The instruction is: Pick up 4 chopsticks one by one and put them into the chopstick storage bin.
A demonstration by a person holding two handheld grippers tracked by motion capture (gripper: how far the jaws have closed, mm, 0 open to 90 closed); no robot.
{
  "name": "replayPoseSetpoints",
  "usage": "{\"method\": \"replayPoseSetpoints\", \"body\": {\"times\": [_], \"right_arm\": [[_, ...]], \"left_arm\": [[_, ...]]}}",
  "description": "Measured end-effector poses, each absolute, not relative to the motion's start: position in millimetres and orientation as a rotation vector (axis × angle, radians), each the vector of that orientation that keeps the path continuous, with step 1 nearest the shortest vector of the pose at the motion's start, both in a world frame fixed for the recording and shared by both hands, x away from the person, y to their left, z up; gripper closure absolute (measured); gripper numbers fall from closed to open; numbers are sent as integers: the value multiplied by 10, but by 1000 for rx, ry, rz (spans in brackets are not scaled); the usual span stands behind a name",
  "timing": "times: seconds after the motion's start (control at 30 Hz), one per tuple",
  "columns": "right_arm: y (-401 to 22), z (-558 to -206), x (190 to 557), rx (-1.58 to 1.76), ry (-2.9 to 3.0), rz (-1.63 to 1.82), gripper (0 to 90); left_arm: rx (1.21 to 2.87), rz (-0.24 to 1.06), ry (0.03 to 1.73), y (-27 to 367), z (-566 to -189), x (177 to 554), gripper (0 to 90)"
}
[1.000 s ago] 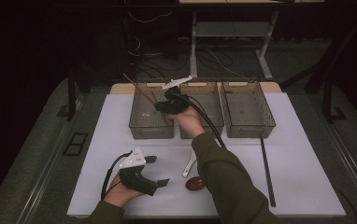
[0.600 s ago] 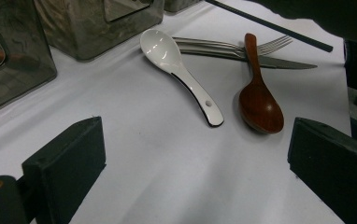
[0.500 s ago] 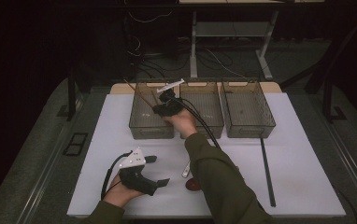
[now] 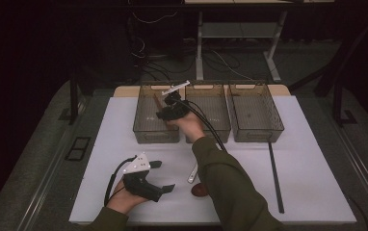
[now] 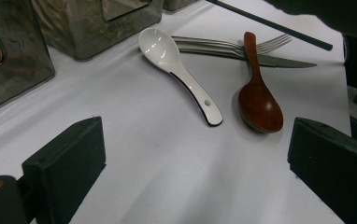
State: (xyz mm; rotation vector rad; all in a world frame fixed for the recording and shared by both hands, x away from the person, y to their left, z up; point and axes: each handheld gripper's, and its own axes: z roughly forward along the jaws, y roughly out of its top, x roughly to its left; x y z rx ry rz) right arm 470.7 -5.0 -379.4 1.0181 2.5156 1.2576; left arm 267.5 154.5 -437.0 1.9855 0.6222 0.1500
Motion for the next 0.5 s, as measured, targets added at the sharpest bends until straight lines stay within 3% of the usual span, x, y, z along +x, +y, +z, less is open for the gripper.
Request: {"method": "replayPoseSetpoints", "body": {"times": [0.5], "right_arm": [[-368,-3629,4565,971,2544,1278,428]], "left_arm": [[1995,152,621,1543,-4373,2672,33]]}}
